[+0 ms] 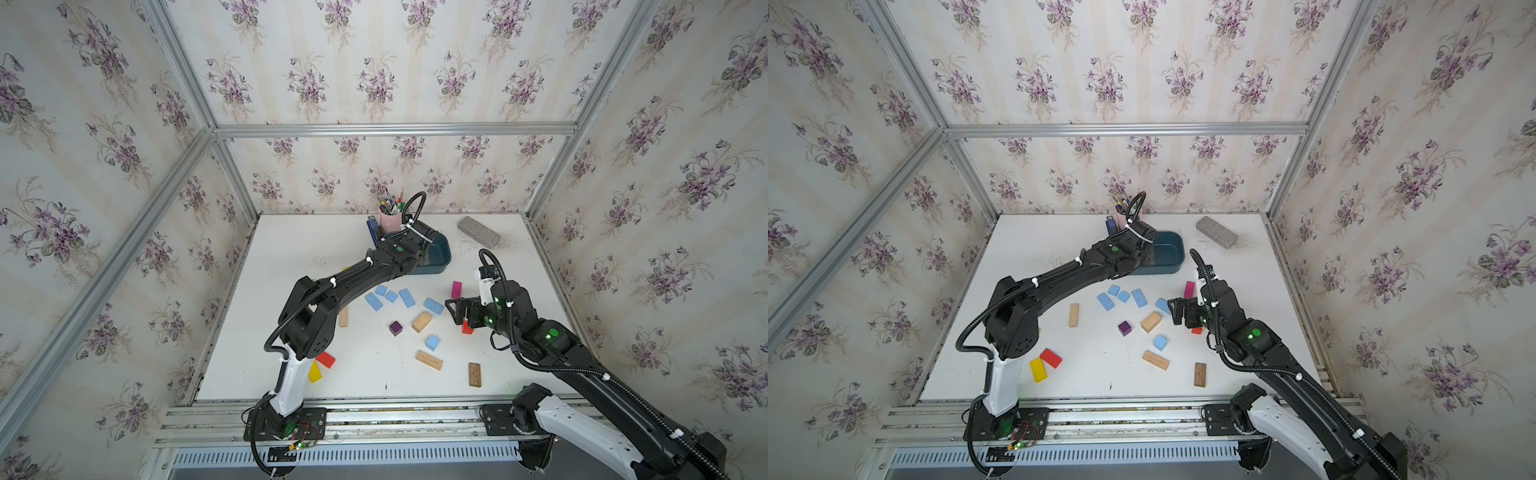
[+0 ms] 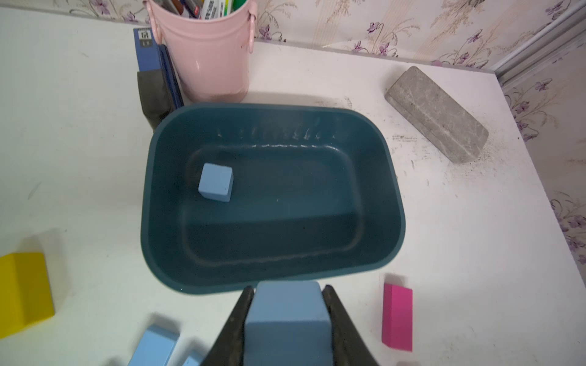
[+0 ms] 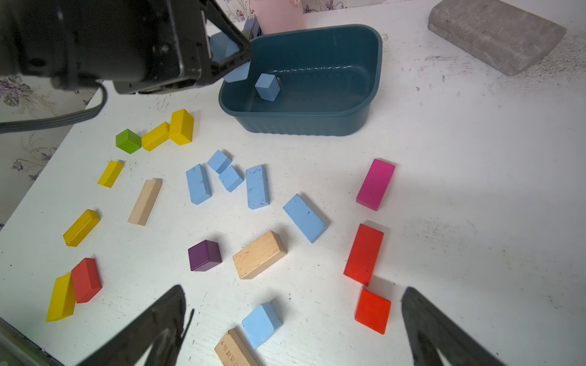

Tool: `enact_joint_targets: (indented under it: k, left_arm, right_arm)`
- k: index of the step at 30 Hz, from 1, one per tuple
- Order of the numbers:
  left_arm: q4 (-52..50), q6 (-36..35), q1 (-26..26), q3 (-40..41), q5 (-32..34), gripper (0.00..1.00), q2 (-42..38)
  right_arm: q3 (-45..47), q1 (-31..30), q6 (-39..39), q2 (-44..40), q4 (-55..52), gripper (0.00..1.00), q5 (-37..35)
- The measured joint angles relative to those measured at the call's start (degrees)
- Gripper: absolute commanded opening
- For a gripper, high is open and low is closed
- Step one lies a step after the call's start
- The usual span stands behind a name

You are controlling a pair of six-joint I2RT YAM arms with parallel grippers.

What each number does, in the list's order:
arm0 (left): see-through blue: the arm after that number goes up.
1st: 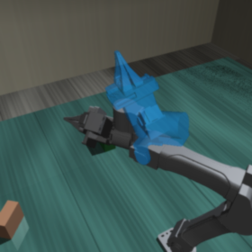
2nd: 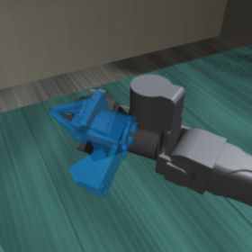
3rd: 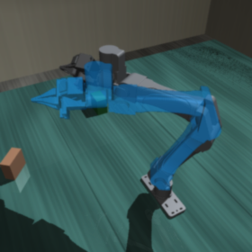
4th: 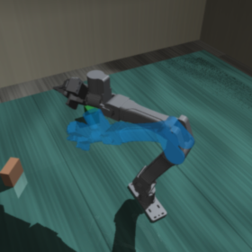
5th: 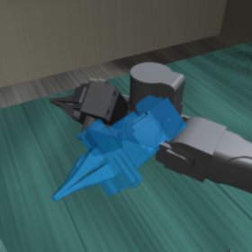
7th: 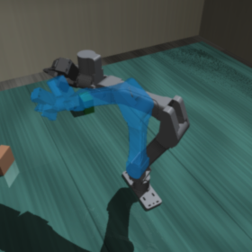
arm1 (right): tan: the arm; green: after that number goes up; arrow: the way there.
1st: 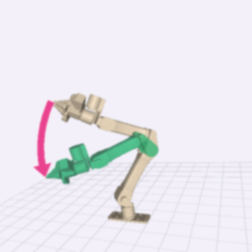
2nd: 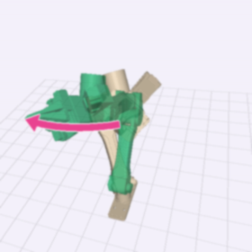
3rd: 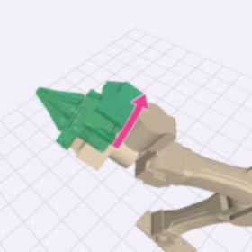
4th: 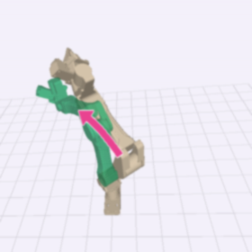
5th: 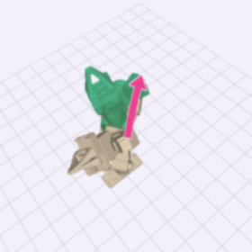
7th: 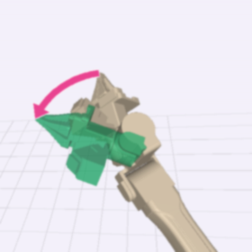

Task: Pick out the blue building blocks
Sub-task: Place the building block in the storage box.

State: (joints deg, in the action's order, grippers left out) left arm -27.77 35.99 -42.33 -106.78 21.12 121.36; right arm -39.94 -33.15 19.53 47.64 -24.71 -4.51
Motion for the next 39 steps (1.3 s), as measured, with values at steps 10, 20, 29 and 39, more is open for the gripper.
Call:
enact_joint_targets:
  k: [10,20,29,39]
  left_arm:
    - [-5.14,-3.96,3.87,-17.84,-2.82,0.10,16.61]
    - [-7.41,-5.42,6.34,-24.94,-4.31,0.14,25.03]
    - [-7.67,-6.95,7.50,-29.09,-4.00,0.31,28.94]
    - [-7.72,-7.37,8.55,-31.80,-4.09,0.52,29.92]
  right_arm:
    - [-0.52,0.00,0.24,-0.02,-0.87,1.00,-1.22]
    - [-0.52,0.00,0.66,-0.02,-1.42,1.00,-2.12]
    - [-0.50,0.00,0.68,0.15,-2.19,1.00,-2.27]
    - [-0.48,0.00,0.68,0.39,-2.34,1.00,-2.54]
